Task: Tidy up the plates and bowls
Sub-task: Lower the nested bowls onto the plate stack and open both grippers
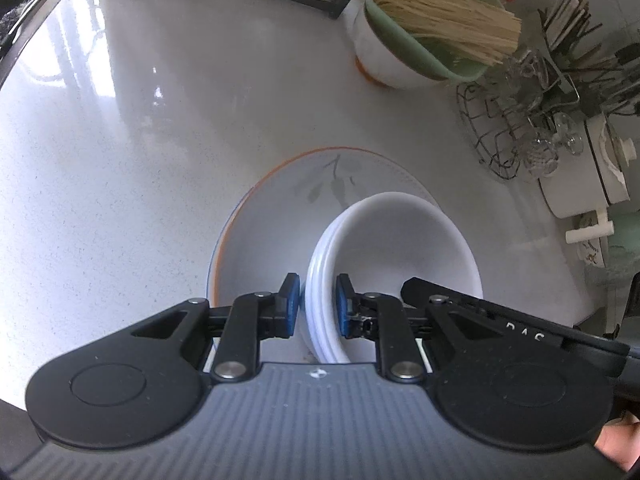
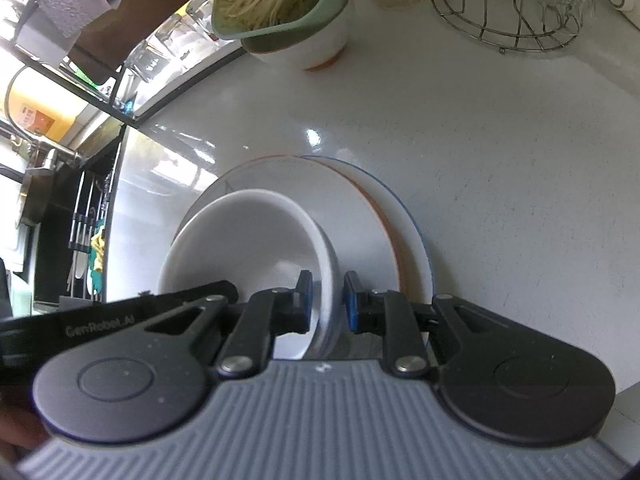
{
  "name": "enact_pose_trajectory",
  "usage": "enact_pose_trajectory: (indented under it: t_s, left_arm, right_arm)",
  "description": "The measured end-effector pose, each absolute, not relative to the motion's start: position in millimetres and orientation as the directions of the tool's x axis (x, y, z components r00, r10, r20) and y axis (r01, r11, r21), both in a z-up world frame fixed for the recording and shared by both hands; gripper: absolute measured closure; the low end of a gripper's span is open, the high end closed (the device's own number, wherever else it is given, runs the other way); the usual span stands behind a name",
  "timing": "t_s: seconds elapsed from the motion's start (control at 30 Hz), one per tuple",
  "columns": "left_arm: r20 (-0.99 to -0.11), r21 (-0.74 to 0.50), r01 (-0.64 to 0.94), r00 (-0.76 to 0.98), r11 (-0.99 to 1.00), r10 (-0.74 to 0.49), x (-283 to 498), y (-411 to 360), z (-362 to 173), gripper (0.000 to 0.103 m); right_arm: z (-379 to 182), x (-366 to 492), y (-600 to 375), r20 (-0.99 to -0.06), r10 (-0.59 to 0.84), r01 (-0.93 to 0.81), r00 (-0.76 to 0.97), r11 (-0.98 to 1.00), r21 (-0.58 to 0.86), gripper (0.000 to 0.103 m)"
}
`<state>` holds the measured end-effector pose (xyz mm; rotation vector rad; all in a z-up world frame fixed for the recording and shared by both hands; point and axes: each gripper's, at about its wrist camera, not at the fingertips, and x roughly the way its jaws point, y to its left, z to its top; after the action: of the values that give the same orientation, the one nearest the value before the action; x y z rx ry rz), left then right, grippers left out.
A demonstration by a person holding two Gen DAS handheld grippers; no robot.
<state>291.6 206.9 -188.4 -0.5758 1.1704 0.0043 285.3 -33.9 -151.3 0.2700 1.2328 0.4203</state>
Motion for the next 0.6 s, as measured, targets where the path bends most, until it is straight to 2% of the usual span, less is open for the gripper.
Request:
enact_pose_trajectory:
  t_s: [0.1, 0.17, 0.23, 0.3, 0.6]
  left_arm:
    - [-0.861, -0.426, -0.308, 0.427, 0.851, -0.276, 287.6, 210.4, -184.4, 0.082]
    - [-0.853, -0.436, -0.306, 0.441, 0.846, -0.281, 285.2, 212.5, -181.9, 0.082]
    - [-0.851, -0.437, -0.314, 0.447, 0.843, -0.274, 283.1, 214.3, -179.6, 0.079]
    - [-0.853, -0.430, -0.313, 0.448, 0.847, -0.268, 280.4, 217.7, -176.8, 0.077]
    - [-0.836, -0.428, -0.272, 0.481, 0.862, -0.263, 270.4, 225.7, -153.5, 0.077]
  right_arm:
    - [-149.9, 288.0, -31.3, -0.851, 0.456, -0.195, 0.260, 0.888, 0.417, 0.082]
    - [-147.3, 288.6, -31.4, -0.847, 0.459, -0.189, 0.268, 0.887, 0.421, 0.078]
    - [-144.5, 287.9, -32.1, -0.840, 0.461, -0.190, 0.285, 0.886, 0.422, 0.058]
    - [-141.3, 286.6, -31.1, -0.836, 0.460, -0.203, 0.299, 0.887, 0.415, 0.049]
    - [-125.1, 280.6, -31.6, -0.829, 0.425, -0.195, 0.364, 0.905, 0.378, 0.050]
